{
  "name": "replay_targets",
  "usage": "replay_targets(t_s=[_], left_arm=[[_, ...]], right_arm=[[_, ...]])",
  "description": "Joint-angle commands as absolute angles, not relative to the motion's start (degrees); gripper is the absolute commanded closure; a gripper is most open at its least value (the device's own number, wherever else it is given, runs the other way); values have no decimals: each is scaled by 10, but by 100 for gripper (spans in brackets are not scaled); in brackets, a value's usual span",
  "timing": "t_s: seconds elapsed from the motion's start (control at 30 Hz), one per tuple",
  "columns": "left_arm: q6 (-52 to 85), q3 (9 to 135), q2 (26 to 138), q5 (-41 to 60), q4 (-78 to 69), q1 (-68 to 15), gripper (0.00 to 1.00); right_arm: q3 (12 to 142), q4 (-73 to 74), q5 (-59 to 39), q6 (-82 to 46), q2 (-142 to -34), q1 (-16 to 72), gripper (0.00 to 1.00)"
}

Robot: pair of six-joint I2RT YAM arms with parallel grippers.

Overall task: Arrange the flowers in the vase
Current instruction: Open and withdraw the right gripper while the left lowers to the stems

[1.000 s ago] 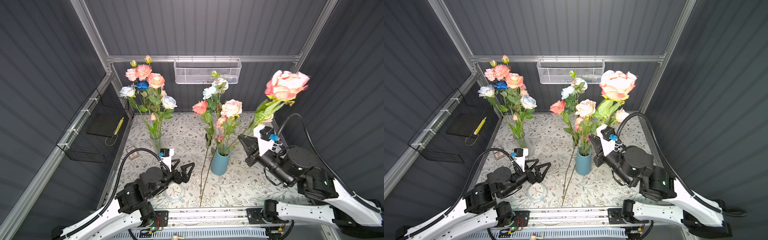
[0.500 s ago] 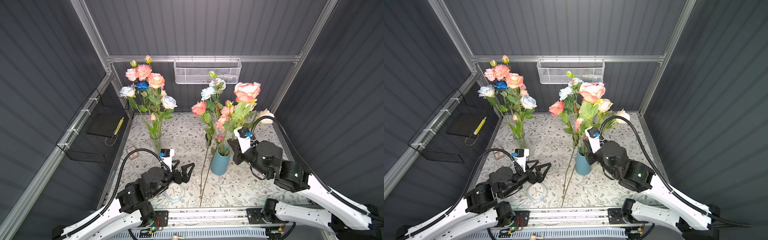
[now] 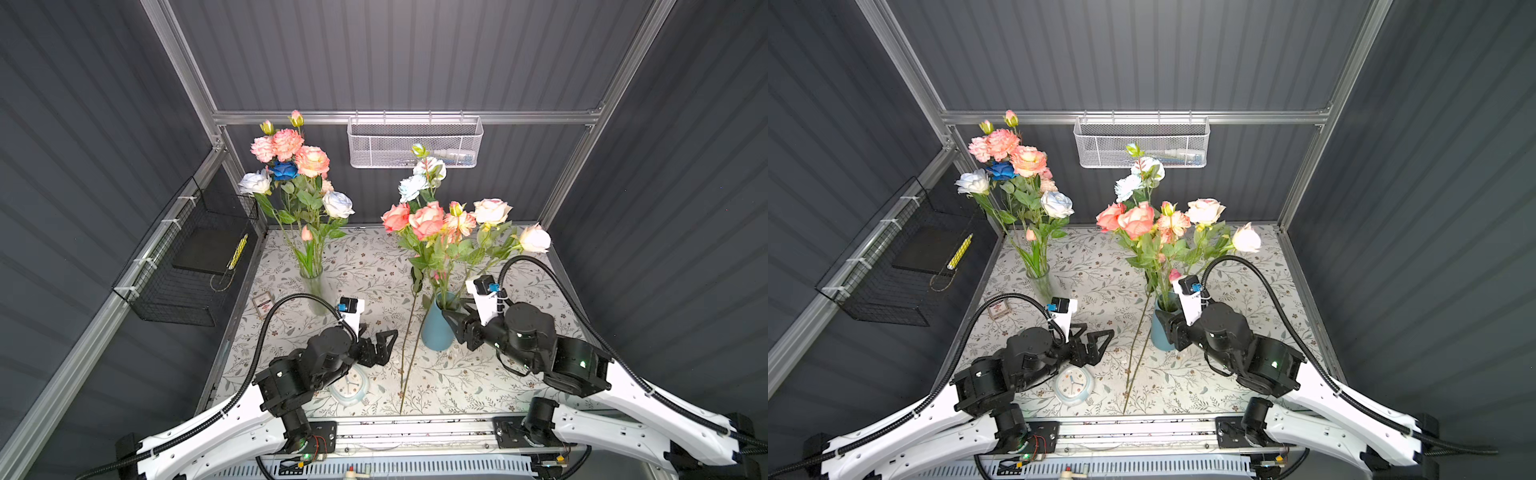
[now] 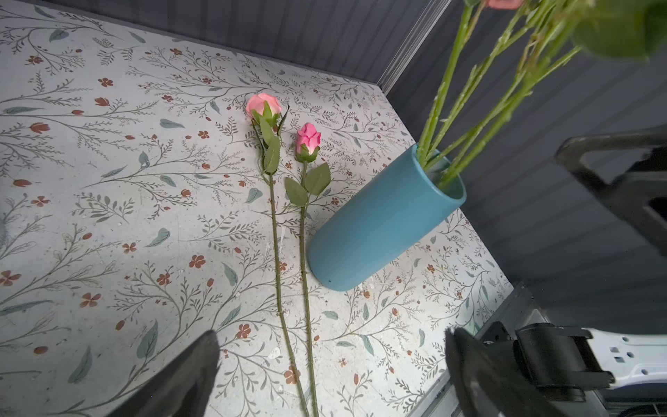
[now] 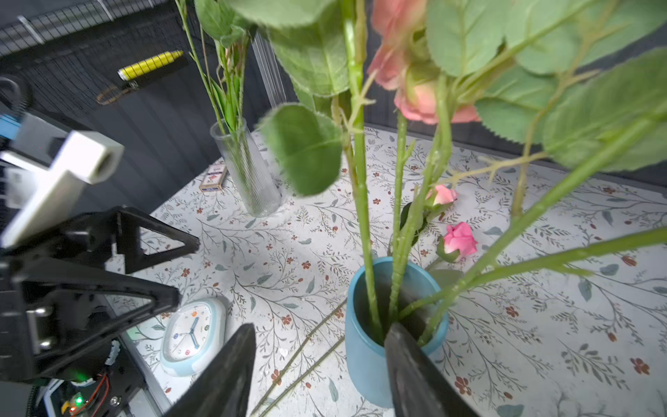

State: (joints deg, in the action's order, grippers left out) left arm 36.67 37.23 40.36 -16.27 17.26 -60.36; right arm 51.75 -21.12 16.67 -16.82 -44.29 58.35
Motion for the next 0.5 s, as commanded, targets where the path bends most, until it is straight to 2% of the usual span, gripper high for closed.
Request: replay_targets(t_s=[0.0, 0.3, 0.47], left_arm=[[359, 393, 424, -154, 183, -607, 0], [349, 408, 569, -140, 166, -606, 1], [332, 422, 680, -149, 129, -606, 16]], right_arm=[[506, -197, 146, -195, -419, 588, 38], [483, -193, 129, -208, -353, 598, 38], [481, -192, 129, -209, -326, 605, 40]])
